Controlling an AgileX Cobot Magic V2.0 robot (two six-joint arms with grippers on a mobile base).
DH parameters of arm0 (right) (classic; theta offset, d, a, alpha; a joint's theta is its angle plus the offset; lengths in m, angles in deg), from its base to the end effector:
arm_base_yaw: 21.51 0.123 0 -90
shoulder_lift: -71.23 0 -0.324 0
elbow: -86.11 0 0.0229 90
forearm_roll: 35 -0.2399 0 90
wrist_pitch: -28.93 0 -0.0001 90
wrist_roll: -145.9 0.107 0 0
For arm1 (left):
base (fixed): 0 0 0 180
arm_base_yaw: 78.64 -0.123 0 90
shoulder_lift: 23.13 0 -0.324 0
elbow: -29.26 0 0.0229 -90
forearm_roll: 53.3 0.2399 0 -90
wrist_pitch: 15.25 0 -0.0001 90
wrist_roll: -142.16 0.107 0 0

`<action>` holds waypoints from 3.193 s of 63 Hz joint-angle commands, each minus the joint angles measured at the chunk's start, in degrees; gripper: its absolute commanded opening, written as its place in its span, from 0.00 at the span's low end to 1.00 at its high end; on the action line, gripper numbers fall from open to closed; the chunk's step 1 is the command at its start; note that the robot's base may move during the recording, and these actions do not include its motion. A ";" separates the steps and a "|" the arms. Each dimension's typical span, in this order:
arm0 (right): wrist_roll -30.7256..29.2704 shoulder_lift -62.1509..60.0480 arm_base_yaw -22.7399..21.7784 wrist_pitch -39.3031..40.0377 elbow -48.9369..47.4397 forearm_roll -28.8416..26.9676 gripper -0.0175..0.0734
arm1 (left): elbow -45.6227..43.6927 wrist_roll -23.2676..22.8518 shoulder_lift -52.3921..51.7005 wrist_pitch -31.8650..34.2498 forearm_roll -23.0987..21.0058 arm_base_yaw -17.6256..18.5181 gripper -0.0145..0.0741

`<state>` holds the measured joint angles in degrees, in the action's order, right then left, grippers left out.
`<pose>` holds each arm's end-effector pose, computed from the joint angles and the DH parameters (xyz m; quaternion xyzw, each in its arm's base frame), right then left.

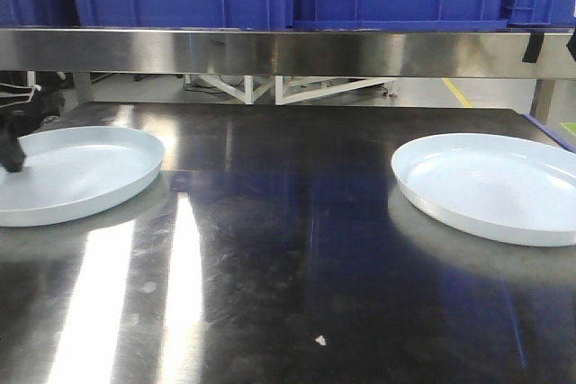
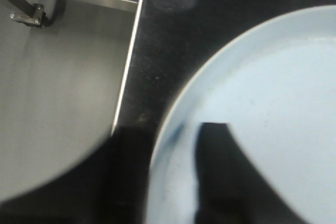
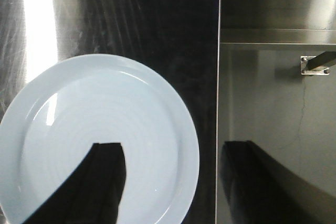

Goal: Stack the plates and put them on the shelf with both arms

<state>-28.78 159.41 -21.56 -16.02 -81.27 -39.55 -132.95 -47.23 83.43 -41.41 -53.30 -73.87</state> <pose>0.2898 0.0057 0.3361 0.0633 0.9530 0.0486 0.2923 0.3547 -0.0296 0.2239 -0.0390 0.9663 -0.0314 0.2526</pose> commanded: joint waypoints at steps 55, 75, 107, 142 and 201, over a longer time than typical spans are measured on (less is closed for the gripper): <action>-0.50 -2.08 -0.12 2.65 -2.07 -0.12 0.75 | -21.41 -0.12 -1.93 -8.46 -6.35 19.33 0.27; -0.50 -2.08 -0.12 2.65 -2.07 -0.12 0.75 | -21.41 -0.12 0.76 -7.33 -6.35 23.43 0.27; -0.50 -2.08 -0.12 2.65 -2.07 -0.12 0.75 | -21.41 -0.12 2.39 -9.04 -6.32 23.51 0.70; -0.50 -2.08 -0.12 2.64 -2.07 -0.65 0.75 | -24.18 1.40 -7.93 -7.66 -6.54 22.20 0.28; -0.50 -2.08 -0.12 3.00 -2.07 -2.48 0.75 | 13.11 -1.18 -54.03 5.02 -3.20 -3.73 0.28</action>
<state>-28.89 159.41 -21.56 -15.82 -81.27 -41.51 -121.67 -47.86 31.57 -42.61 -56.22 -77.42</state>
